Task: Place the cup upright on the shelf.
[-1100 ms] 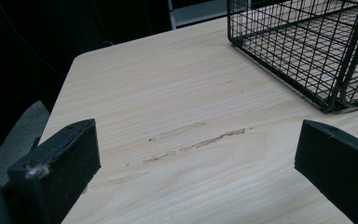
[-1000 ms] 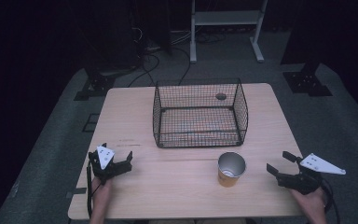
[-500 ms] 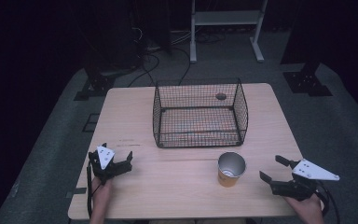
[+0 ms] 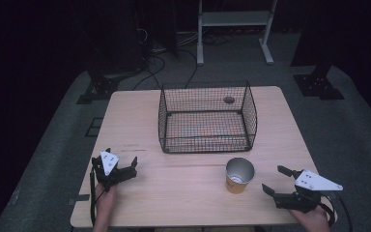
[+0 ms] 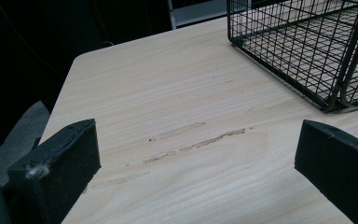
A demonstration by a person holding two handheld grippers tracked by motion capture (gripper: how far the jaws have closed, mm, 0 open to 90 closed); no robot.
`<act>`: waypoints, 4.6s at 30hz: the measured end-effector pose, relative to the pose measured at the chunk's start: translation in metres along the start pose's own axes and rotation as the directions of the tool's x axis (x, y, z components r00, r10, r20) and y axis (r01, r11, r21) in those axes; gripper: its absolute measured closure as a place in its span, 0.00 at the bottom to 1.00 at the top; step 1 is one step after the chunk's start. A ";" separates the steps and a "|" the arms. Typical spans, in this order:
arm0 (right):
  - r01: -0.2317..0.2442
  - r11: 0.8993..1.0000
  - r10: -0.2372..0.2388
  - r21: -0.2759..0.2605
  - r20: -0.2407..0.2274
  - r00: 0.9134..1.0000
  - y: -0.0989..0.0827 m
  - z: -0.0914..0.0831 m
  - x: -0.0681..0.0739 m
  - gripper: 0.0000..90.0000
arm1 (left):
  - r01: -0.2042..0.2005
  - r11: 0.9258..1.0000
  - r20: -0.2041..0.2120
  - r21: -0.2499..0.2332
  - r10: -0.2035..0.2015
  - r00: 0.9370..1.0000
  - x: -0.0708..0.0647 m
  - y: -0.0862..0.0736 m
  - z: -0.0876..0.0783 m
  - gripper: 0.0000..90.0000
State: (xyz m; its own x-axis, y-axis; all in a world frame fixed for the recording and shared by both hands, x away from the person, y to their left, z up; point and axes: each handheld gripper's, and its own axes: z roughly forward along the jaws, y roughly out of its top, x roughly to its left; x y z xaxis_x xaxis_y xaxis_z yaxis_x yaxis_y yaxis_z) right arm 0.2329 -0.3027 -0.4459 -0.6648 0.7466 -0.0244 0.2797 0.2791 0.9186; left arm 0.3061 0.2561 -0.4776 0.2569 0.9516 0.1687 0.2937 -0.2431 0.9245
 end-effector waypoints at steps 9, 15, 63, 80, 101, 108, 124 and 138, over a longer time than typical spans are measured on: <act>0.016 1.000 -0.015 0.014 -0.030 0.999 0.001 0.005 0.009 0.15 | 0.000 1.000 0.000 0.000 0.000 1.000 0.000 0.000 0.000 0.00; 0.025 0.999 -0.024 0.021 -0.047 0.999 0.003 0.007 0.014 0.15 | 0.000 1.000 0.000 -0.001 0.000 1.000 0.000 0.000 0.000 0.00; 0.038 0.996 -0.026 0.078 -0.154 0.988 0.020 0.057 0.034 0.15 | 0.001 1.000 0.001 0.000 -0.001 1.000 0.001 0.000 0.000 0.00; 0.047 0.997 -0.036 0.066 -0.157 0.987 0.026 0.066 0.036 0.15 | 0.001 1.000 0.001 0.000 -0.001 1.000 0.001 0.000 0.000 0.00; 0.028 0.997 -0.015 0.069 -0.188 0.982 0.028 0.064 0.033 0.16 | -0.001 1.000 0.001 0.000 0.001 1.000 0.000 0.000 0.000 0.00; 0.000 0.999 0.009 0.041 -0.212 0.977 0.040 0.058 0.028 0.16 | -0.001 1.000 0.001 0.000 0.001 1.000 0.000 0.000 0.000 0.00; 0.000 0.998 0.014 0.062 -0.224 0.974 0.049 0.062 0.027 0.16 | -0.004 1.000 0.001 0.000 0.004 1.000 0.000 0.000 0.000 0.00; 0.027 0.999 -0.017 0.037 -0.243 0.970 0.071 0.067 0.030 0.16 | -0.011 1.000 0.002 0.002 0.011 1.000 -0.001 0.000 0.000 0.00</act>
State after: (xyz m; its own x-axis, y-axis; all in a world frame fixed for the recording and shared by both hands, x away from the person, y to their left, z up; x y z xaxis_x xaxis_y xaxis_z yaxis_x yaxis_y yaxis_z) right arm 0.2792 -0.2200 -0.4075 -0.8178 0.5728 0.0560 0.2872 0.3217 0.9022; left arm 0.3064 0.2553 -0.4776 0.2617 0.9486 0.1780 0.2930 -0.2538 0.9218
